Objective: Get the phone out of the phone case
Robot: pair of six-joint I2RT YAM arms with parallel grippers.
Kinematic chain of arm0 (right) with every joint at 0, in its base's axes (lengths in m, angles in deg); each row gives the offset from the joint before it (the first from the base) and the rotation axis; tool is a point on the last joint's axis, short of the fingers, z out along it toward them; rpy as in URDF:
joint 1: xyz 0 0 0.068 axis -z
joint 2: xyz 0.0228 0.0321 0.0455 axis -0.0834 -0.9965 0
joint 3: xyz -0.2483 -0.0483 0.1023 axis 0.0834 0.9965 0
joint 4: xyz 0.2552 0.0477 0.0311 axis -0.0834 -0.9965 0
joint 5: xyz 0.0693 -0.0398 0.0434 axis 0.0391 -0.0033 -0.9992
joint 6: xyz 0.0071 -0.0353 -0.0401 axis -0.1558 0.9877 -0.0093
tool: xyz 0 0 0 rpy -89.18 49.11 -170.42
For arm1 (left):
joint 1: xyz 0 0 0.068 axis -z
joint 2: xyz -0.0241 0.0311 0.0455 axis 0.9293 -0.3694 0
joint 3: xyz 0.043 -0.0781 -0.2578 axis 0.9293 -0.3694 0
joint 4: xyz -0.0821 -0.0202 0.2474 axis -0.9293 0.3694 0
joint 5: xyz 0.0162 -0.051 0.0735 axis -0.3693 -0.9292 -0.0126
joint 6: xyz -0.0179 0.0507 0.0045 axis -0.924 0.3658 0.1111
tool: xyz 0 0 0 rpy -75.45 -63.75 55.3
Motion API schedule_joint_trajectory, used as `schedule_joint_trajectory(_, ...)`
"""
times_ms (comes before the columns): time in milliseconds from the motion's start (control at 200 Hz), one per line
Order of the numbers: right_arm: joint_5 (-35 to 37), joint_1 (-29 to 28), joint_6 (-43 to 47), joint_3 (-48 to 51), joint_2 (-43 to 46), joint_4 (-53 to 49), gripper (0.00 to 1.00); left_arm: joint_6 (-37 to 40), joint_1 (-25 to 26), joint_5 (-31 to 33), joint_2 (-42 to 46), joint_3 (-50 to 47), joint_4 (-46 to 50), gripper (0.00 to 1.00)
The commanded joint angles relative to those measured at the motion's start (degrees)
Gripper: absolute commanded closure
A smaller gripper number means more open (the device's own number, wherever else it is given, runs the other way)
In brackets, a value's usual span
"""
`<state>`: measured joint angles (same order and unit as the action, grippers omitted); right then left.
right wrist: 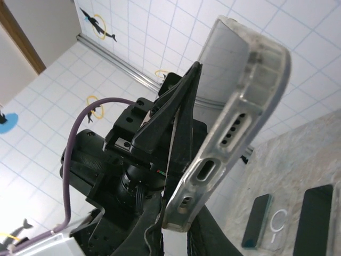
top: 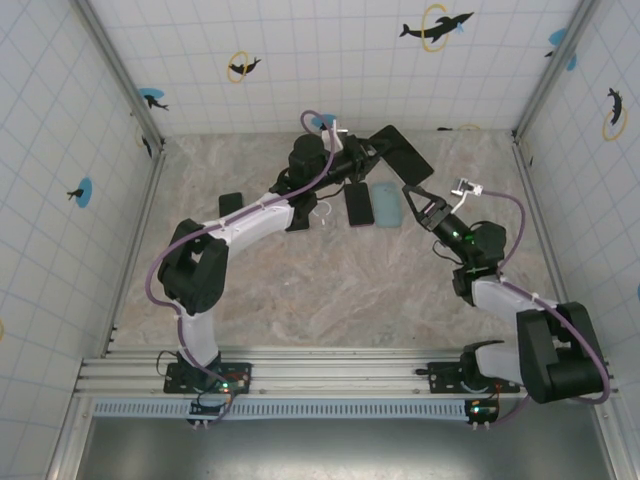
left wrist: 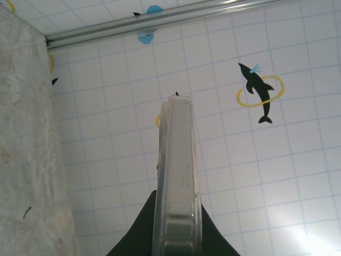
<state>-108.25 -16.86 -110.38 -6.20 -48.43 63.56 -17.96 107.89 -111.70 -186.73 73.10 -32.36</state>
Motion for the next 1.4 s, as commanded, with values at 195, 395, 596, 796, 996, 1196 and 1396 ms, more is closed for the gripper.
schedule_joint_trajectory(195,-3.2,3.9,14.4,1.3,-1.7,-12.9,0.95,-14.3,2.2,-2.1,2.7,1.7,-15.3,0.97)
schedule_joint_trajectory(395,-3.3,5.3,17.8,1.1,-1.7,-18.7,0.95,-14.9,2.7,-2.2,3.2,2.4,-15.3,0.97)
schedule_joint_trajectory(596,-4.9,6.4,14.5,1.6,-0.2,-12.8,0.86,-4.9,2.1,-4.4,4.7,2.5,-7.4,0.97)
schedule_joint_trajectory(796,-10.5,8.9,20.4,-0.9,4.3,-17.5,0.56,10.8,-0.8,-9.4,6.3,0.0,-0.2,0.97)
schedule_joint_trajectory(996,-20.4,12.2,40.9,-6.9,8.2,-40.3,0.44,25.6,-3.8,-17.0,6.9,1.9,6.3,0.99)
schedule_joint_trajectory(1196,-27.1,12.5,59.7,-13.7,7.8,-54.9,0.46,45.6,-5.9,-27.0,8.6,1.7,13.1,0.96)
schedule_joint_trajectory(1396,-28.5,8.1,81.9,-21.2,5.2,-71.4,0.49,62.3,-7.6,-33.8,11.9,-1.2,17.5,1.0)
